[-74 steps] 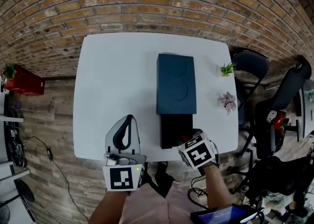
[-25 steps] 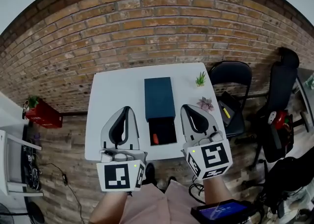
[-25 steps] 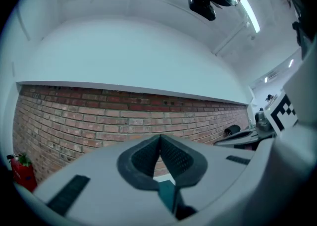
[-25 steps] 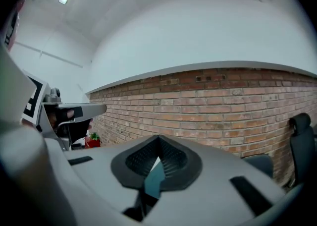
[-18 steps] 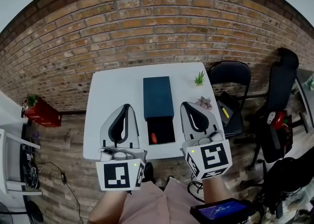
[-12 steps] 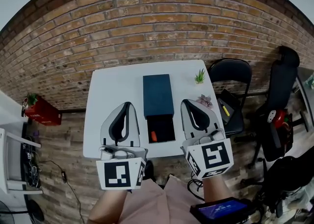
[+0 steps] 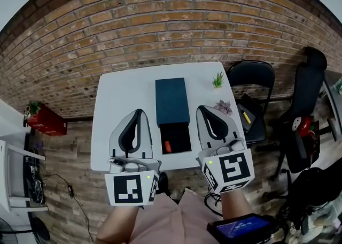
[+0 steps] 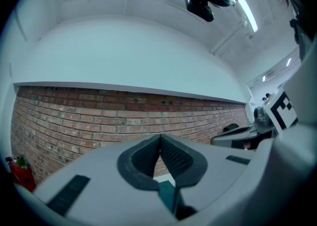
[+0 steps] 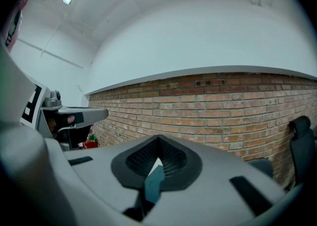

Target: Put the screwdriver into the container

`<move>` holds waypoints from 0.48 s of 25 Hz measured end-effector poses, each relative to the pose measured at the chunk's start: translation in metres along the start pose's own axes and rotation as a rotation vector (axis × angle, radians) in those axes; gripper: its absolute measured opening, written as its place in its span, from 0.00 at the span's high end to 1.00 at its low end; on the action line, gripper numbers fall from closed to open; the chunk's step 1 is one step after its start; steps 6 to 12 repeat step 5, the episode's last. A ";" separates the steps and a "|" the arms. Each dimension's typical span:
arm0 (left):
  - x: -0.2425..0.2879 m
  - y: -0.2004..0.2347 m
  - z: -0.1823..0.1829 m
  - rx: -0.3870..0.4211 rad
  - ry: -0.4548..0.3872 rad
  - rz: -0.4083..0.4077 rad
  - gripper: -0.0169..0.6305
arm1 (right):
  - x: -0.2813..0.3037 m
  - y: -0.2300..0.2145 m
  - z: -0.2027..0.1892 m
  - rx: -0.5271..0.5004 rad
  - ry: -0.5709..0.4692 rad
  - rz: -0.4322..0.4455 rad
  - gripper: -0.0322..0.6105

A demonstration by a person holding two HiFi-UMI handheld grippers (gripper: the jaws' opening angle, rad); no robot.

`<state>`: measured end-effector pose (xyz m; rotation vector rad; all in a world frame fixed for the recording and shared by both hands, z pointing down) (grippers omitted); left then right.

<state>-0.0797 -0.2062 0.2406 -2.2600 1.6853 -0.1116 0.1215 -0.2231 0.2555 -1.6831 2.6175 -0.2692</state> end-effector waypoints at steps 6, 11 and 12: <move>0.002 0.001 -0.001 0.000 0.000 -0.002 0.96 | 0.003 0.000 0.000 -0.001 0.004 -0.003 0.95; 0.002 0.001 -0.001 0.000 0.000 -0.002 0.96 | 0.003 0.000 0.000 -0.001 0.004 -0.003 0.95; 0.002 0.001 -0.001 0.000 0.000 -0.002 0.96 | 0.003 0.000 0.000 -0.001 0.004 -0.003 0.95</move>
Point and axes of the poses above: the fingertips, and each gripper's own axes: x forward along the fingers, y to its left, z out of its top, the point moved 9 cm from there along -x, backward along the fingers, and after that the axes turned 13 degrees about x, right-handed, at the moved point
